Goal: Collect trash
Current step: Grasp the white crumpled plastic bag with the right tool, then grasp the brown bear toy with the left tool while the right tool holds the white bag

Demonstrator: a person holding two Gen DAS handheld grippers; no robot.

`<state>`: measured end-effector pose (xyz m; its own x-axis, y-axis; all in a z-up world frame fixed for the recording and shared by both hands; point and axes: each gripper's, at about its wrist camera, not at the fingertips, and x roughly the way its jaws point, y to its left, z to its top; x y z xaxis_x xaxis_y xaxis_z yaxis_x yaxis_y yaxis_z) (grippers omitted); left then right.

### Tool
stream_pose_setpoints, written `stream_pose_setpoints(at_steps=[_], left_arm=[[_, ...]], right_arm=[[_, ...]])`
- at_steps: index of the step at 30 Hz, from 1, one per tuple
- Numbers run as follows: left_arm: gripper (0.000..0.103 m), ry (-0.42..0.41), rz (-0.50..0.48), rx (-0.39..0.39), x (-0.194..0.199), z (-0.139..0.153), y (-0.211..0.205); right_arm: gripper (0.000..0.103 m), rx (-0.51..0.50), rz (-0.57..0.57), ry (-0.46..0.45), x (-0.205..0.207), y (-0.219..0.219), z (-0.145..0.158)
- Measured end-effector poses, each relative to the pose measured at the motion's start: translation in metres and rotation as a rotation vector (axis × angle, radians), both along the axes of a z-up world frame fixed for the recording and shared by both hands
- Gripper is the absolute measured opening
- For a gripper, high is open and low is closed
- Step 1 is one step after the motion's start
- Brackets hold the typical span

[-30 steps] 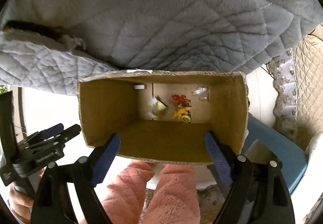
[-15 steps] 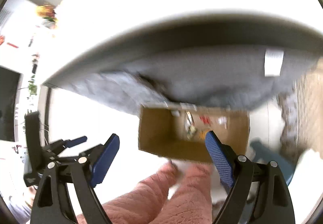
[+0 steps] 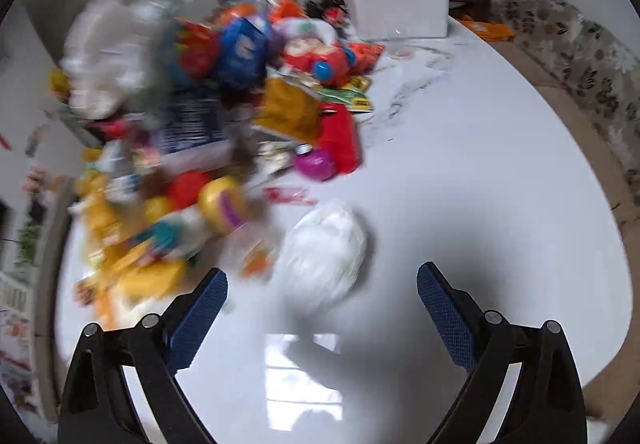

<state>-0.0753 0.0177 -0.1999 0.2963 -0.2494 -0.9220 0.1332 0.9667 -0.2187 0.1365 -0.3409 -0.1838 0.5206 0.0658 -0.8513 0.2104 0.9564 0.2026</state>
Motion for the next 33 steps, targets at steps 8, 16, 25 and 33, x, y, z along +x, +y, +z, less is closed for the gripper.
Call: stream_pose_setpoints(at_steps=[8, 16, 25, 33], left_arm=[[0.080, -0.024, 0.085, 0.013, 0.004, 0.011, 0.025], [0.080, -0.137, 0.075, 0.053, 0.047, 0.034, 0.036], [0.080, -0.204, -0.004, 0.079, 0.142, 0.026, 0.030], [0.080, -0.173, -0.010, 0.089, 0.213, 0.003, 0.022]], right_arm=[[0.041, -0.048, 0.074, 0.113, 0.021, -0.002, -0.029], [0.041, 0.044, 0.066, -0.031, -0.062, -0.010, 0.017], [0.042, 0.200, 0.040, -0.052, -0.160, 0.015, 0.034], [0.042, 0.212, 0.007, -0.032, -0.196, 0.019, 0.034]])
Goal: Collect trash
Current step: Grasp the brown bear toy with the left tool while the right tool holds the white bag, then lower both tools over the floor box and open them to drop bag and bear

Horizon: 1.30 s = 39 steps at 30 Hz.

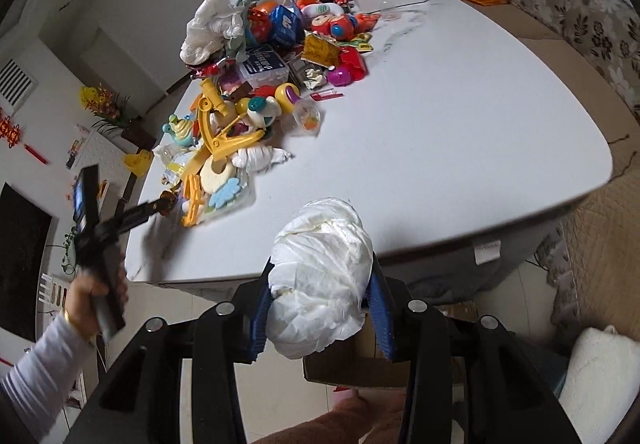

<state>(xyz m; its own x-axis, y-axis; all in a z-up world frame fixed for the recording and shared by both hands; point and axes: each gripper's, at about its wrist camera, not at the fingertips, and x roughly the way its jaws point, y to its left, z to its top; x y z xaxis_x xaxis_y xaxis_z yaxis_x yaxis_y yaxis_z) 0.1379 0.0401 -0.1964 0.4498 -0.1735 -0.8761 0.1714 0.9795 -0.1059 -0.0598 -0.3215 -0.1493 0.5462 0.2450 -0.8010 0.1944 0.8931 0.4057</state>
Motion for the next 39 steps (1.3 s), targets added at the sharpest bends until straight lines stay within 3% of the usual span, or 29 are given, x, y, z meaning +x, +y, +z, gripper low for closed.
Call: stream_pose_setpoints(at_steps=[3, 6, 7, 15, 22, 28, 30, 33, 39], left_arm=[[0.069, 0.021, 0.005, 0.000, 0.014, -0.007, 0.000], [0.035, 0.006, -0.022, 0.049, 0.018, -0.006, -0.005], [0.033, 0.008, -0.032, 0.051, 0.018, -0.004, -0.006], [0.033, -0.056, -0.020, 0.044, -0.013, 0.021, 0.002], [0.032, -0.222, -0.069, 0.022, -0.085, 0.092, 0.007], [0.033, -0.248, -0.134, 0.025, -0.146, 0.115, -0.005], [0.033, -0.236, -0.148, 0.029, -0.165, 0.113, -0.010], [0.033, -0.146, -0.158, -0.025, -0.190, 0.093, -0.017], [0.033, 0.110, -0.219, -0.049, -0.220, -0.004, -0.051]], right_arm=[[0.042, -0.011, -0.003, 0.001, -0.009, 0.002, 0.001], [0.042, -0.021, 0.000, 0.013, -0.016, 0.005, -0.002], [0.042, -0.021, 0.000, 0.018, -0.017, 0.006, -0.003], [0.042, -0.019, 0.064, -0.004, -0.003, 0.023, 0.003], [0.042, -0.016, 0.168, -0.013, 0.016, 0.055, 0.003], [0.042, -0.034, 0.265, -0.003, 0.021, 0.083, -0.002], [0.042, -0.040, 0.291, 0.012, 0.018, 0.089, -0.008], [0.042, -0.039, 0.319, 0.055, 0.009, 0.094, -0.024], [0.042, -0.037, 0.328, 0.199, -0.016, 0.088, -0.083]])
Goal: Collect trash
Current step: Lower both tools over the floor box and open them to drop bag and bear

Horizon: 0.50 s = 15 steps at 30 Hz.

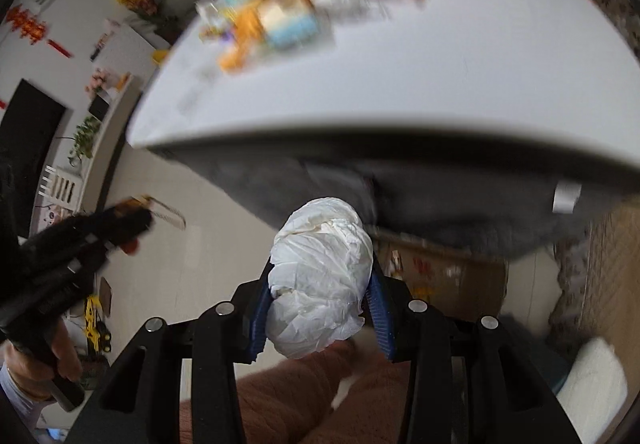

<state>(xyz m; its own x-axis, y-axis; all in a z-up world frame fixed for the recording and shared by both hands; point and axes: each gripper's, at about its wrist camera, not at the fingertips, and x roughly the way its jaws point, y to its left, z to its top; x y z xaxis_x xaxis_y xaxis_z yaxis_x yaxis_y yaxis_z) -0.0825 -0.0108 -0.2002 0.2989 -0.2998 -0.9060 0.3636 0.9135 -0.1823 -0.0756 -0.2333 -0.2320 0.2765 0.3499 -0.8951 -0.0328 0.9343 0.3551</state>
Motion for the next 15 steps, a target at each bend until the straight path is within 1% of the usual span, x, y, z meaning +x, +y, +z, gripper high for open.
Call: stream_pose_setpoints(at_steps=[3, 4, 5, 7, 9, 10, 11, 14, 15], left_arm=[[0.033, 0.106, -0.002, 0.012, -0.002, -0.053, -0.014], [0.033, 0.150, 0.004, 0.026, -0.001, -0.079, -0.022], [0.032, 0.180, 0.007, 0.031, 0.000, -0.097, -0.027], [0.032, 0.217, 0.004, 0.072, 0.005, -0.140, -0.041], [0.032, 0.247, -0.006, 0.087, 0.008, -0.173, -0.052], [0.032, 0.258, -0.022, 0.109, 0.012, -0.194, -0.060], [0.032, 0.267, -0.033, 0.134, 0.016, -0.210, -0.065], [0.032, 0.298, -0.050, 0.190, 0.023, -0.255, -0.076], [0.033, 0.310, -0.053, 0.203, 0.024, -0.267, -0.078]], right_arm=[[0.042, -0.024, -0.016, 0.079, -0.011, -0.008, -0.043], [0.042, -0.040, -0.021, 0.105, -0.014, -0.011, -0.058], [0.042, -0.050, -0.031, 0.141, -0.017, -0.015, -0.077], [0.042, -0.063, -0.047, 0.187, -0.021, -0.023, -0.106], [0.042, -0.086, -0.059, 0.237, -0.022, -0.030, -0.140], [0.042, -0.099, -0.066, 0.257, -0.022, -0.034, -0.154], [0.042, -0.104, -0.077, 0.282, -0.020, -0.039, -0.172], [0.042, -0.129, -0.100, 0.324, -0.015, -0.047, -0.212], [0.048, -0.137, -0.108, 0.334, -0.011, -0.048, -0.222]])
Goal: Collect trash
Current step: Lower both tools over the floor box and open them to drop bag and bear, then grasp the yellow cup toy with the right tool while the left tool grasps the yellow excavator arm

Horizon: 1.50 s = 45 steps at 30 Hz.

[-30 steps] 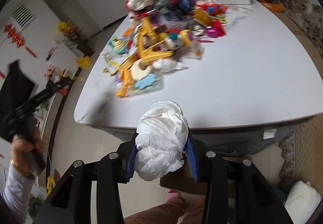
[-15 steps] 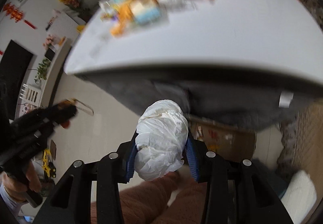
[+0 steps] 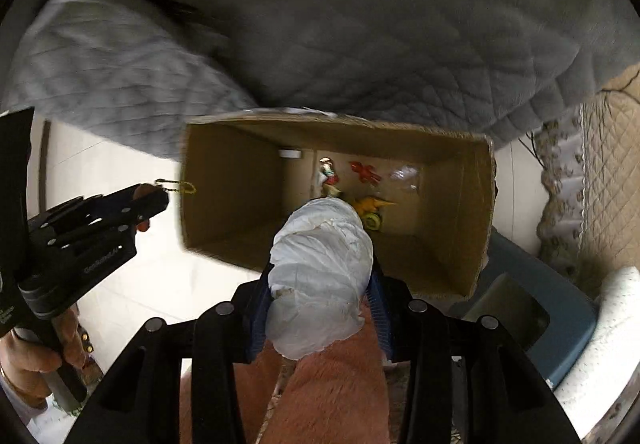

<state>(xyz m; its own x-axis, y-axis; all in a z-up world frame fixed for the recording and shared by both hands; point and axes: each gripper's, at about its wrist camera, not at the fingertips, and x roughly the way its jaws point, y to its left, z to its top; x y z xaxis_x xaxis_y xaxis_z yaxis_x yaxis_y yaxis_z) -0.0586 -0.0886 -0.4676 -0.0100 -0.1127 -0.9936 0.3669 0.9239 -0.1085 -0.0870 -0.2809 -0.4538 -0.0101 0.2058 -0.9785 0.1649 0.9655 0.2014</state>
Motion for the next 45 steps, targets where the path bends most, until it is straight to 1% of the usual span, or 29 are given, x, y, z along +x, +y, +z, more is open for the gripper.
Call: stream_pose_setpoints(at_steps=[1, 2, 3, 4, 6, 8, 10, 14, 16, 19, 22, 25, 26, 27, 28, 29, 30, 31, 32, 34, 35, 37, 38, 40, 42, 43, 45], left_arm=[[0.038, 0.032, -0.008, 0.020, 0.003, -0.017, -0.002], [0.054, 0.060, -0.015, 0.040, 0.004, -0.027, -0.005], [0.062, 0.076, -0.019, 0.065, 0.005, -0.037, -0.007], [0.071, 0.075, -0.021, 0.095, 0.005, -0.044, -0.008], [0.072, 0.080, -0.008, 0.134, 0.006, -0.053, -0.007], [0.072, 0.123, 0.030, 0.131, 0.007, -0.059, -0.003], [0.072, 0.134, 0.054, 0.121, 0.007, -0.060, 0.000], [0.072, 0.130, 0.029, 0.124, 0.003, -0.054, 0.002], [0.072, 0.129, 0.022, 0.119, 0.002, -0.046, 0.003], [0.072, 0.125, 0.020, 0.109, 0.000, -0.020, 0.013], [0.072, 0.100, 0.016, 0.080, -0.008, 0.017, 0.023], [0.072, 0.062, 0.013, 0.054, -0.017, 0.065, 0.044], [0.072, 0.052, 0.022, 0.044, -0.020, 0.081, 0.051], [0.074, 0.047, 0.033, 0.043, -0.023, 0.095, 0.059], [0.079, 0.046, 0.043, 0.052, -0.025, 0.107, 0.065], [0.079, 0.042, 0.054, 0.061, -0.026, 0.116, 0.071], [0.079, 0.029, 0.072, 0.060, -0.029, 0.132, 0.080], [0.079, 0.017, 0.085, 0.046, -0.030, 0.142, 0.087], [0.079, 0.005, 0.099, 0.034, -0.030, 0.151, 0.092], [0.079, -0.029, 0.143, 0.021, -0.031, 0.173, 0.104], [0.079, -0.040, 0.166, 0.012, -0.030, 0.179, 0.109], [0.079, -0.053, 0.226, -0.014, -0.027, 0.193, 0.120], [0.079, -0.053, 0.249, -0.023, -0.026, 0.197, 0.125], [0.079, -0.058, 0.290, -0.046, -0.026, 0.205, 0.133], [0.080, -0.081, 0.308, -0.057, -0.027, 0.213, 0.139], [0.080, -0.093, 0.312, -0.059, -0.028, 0.217, 0.141], [0.080, -0.100, 0.322, -0.054, -0.031, 0.219, 0.144]], right_arm=[[0.067, -0.016, -0.003, 0.014, 0.002, -0.001, -0.011], [0.079, -0.052, -0.005, 0.045, 0.005, -0.004, -0.025], [0.084, -0.072, -0.010, 0.055, 0.006, -0.006, -0.032], [0.083, -0.085, -0.015, 0.055, 0.008, -0.006, -0.037], [0.083, -0.103, -0.030, 0.071, 0.009, -0.010, -0.043], [0.084, -0.088, -0.062, 0.074, 0.009, -0.017, -0.044], [0.086, -0.072, -0.094, 0.079, 0.008, -0.023, -0.042], [0.086, -0.057, -0.129, 0.075, 0.005, -0.033, -0.036], [0.086, -0.051, -0.137, 0.077, 0.005, -0.033, -0.029], [0.086, -0.047, -0.139, 0.065, 0.003, -0.033, -0.009], [0.086, -0.011, -0.123, 0.023, -0.001, -0.028, 0.026], [0.086, 0.043, -0.068, -0.038, -0.002, -0.012, 0.083], [0.086, 0.060, -0.053, -0.052, -0.001, -0.008, 0.097], [0.086, 0.078, -0.037, -0.077, 0.001, -0.004, 0.116], [0.086, 0.095, -0.026, -0.107, 0.004, 0.001, 0.134], [0.086, 0.113, -0.013, -0.143, 0.008, 0.006, 0.155], [0.086, 0.131, -0.002, -0.187, 0.014, 0.009, 0.176], [0.088, 0.140, 0.006, -0.232, 0.020, 0.013, 0.195], [0.089, 0.145, 0.015, -0.297, 0.029, 0.017, 0.219], [0.096, 0.142, 0.018, -0.418, 0.048, 0.022, 0.258], [0.097, 0.135, 0.014, -0.503, 0.062, 0.025, 0.280], [0.097, 0.107, 0.020, -0.604, 0.088, 0.032, 0.306], [0.097, 0.084, 0.031, -0.632, 0.108, 0.039, 0.318], [0.097, 0.077, 0.058, -0.645, 0.144, 0.050, 0.333], [0.097, 0.058, 0.074, -0.682, 0.180, 0.066, 0.347], [0.097, 0.032, 0.083, -0.701, 0.194, 0.072, 0.351], [0.097, -0.054, 0.091, -0.723, 0.225, 0.084, 0.353]])
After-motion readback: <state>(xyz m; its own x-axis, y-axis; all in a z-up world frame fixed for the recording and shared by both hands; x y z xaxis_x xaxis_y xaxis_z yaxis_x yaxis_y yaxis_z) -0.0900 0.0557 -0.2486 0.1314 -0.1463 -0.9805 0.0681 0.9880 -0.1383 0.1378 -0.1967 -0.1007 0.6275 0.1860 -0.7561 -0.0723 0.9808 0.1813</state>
